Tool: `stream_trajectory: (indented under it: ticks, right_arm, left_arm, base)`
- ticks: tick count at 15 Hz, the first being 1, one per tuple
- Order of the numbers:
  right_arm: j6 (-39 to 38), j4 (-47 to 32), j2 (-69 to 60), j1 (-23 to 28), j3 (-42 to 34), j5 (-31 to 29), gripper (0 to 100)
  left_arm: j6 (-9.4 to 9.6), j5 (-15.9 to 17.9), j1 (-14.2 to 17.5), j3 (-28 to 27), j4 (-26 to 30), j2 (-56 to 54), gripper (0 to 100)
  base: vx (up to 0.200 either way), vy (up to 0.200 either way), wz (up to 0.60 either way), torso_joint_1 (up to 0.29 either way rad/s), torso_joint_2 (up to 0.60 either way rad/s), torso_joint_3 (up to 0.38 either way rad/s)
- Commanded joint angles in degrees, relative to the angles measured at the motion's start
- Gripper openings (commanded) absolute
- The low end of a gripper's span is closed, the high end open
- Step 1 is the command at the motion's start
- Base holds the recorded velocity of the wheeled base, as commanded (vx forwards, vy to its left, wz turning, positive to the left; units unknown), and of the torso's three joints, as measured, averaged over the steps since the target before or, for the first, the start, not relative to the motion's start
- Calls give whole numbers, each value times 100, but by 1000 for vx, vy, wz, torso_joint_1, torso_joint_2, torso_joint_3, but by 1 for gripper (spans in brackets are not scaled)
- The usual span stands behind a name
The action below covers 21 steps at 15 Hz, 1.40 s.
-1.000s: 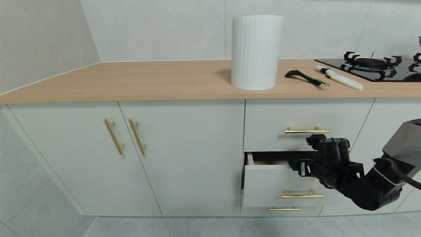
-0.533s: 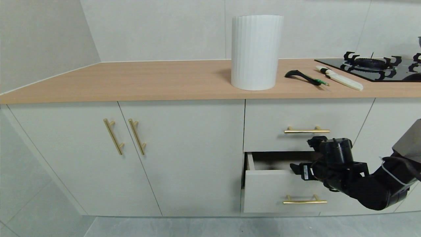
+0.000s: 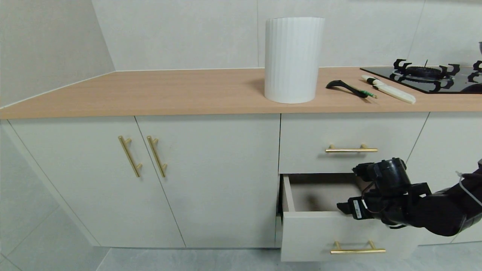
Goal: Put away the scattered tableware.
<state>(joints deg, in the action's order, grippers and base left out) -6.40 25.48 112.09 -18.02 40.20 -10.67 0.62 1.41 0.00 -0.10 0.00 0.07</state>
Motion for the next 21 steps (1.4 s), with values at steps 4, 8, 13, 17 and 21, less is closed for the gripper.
stream_trajectory:
  ticks: [4,8,13,17,21]
  right_arm:
    - [-2,-1168,-531,-264,207,65,100]
    - [34,-2091,-680,-475,304,91,100]
    - [324,-2768,-662,-527,304,91,100]
    - [587,-3312,-654,-624,295,91,100]
    - [851,-3831,-636,-773,277,91,100]
  left_arm:
    - [-1,-1,0,1,0,1,100]
    - [-1,-1,0,1,0,1,100]
    - [-1,-1,0,1,0,1,100]
    - [-1,-1,0,1,0,1,100]
    - [-1,-1,0,1,0,1,100]
  base:
    - [0,0,0,0,0,0]
    - [0,0,0,0,0,0]
    - [0,0,0,0,0,0]
    - [0,0,0,0,0,0]
    - [0,0,0,0,0,0]
